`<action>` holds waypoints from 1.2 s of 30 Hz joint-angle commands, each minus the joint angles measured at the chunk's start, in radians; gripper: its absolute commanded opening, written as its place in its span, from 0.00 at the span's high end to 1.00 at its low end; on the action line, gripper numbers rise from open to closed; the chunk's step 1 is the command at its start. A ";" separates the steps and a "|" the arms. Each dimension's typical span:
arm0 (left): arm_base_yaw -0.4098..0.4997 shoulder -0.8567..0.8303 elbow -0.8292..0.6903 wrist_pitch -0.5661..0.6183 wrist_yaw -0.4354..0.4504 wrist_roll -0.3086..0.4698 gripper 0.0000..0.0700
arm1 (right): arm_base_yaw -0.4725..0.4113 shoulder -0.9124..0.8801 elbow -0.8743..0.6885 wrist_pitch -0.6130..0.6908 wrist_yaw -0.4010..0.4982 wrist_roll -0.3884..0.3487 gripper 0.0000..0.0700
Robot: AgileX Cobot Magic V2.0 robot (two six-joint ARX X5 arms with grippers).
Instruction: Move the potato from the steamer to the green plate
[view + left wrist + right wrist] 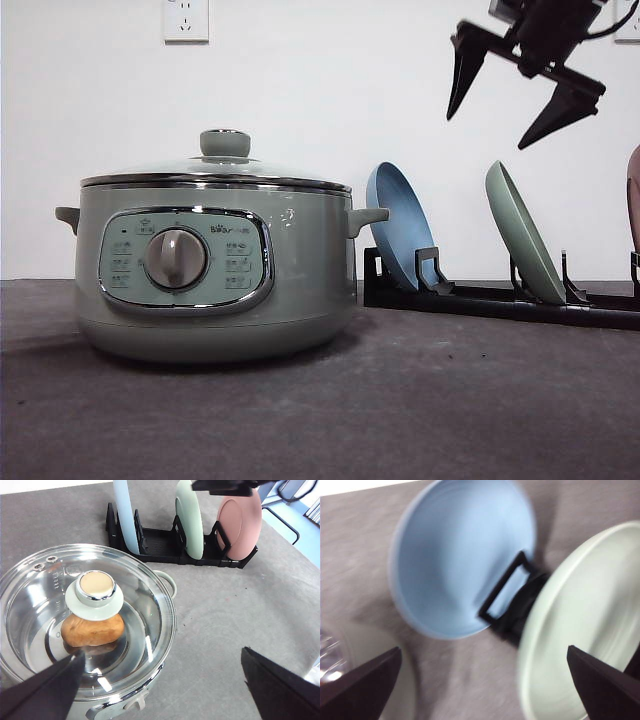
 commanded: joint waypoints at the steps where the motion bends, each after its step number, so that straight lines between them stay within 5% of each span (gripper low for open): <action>1: -0.004 0.012 0.025 0.003 0.006 0.010 0.09 | -0.006 0.037 0.031 0.019 0.007 -0.005 0.00; 8: -0.004 0.012 0.025 -0.023 0.006 0.013 0.09 | -0.031 0.093 0.032 0.072 0.005 0.003 0.04; 19: -0.004 0.012 0.025 -0.035 0.006 0.020 0.09 | -0.043 0.114 0.032 0.099 0.004 0.022 0.57; 36: -0.004 0.012 0.025 -0.036 0.006 0.028 0.09 | -0.043 0.114 0.032 0.101 0.004 0.023 0.97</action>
